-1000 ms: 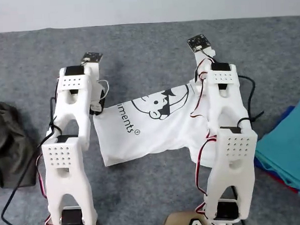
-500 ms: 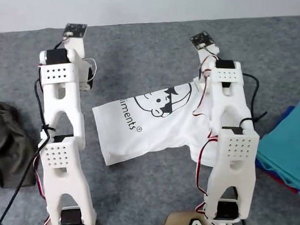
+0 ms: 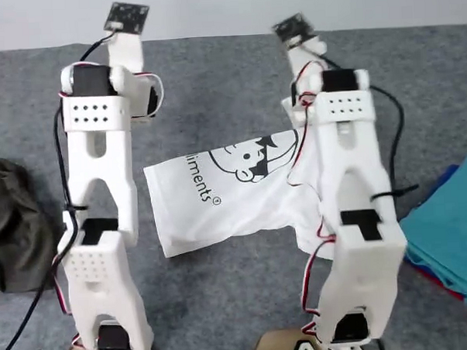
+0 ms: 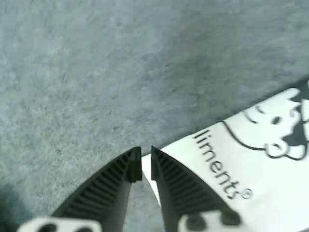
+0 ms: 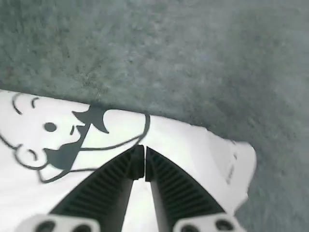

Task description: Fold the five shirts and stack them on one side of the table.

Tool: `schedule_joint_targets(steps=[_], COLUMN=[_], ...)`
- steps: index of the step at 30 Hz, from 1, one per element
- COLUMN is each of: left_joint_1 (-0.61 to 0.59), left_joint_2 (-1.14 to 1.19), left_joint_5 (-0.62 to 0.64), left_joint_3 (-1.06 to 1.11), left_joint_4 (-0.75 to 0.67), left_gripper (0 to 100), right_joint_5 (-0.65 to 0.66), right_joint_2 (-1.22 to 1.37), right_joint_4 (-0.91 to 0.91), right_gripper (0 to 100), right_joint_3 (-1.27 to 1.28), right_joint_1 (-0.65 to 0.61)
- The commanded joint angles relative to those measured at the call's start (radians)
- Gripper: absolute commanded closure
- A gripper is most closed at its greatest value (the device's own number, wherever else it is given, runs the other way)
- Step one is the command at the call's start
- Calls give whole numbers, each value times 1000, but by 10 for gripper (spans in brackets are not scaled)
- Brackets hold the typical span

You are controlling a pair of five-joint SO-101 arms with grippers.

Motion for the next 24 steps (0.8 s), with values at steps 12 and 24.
schedule_joint_targets(steps=[12,24], left_joint_1=[334,654], left_joint_2=[-107,64], left_joint_5=[-140,-160], left_joint_3=[61,51], left_joint_4=[25,5], left_gripper=[957,954], right_joint_5=[-84,-77], right_joint_2=[-510,-947], right_joint_4=[466,469], right_gripper=[988,986], right_joint_3=[-51,-49], right_joint_1=[323,496])
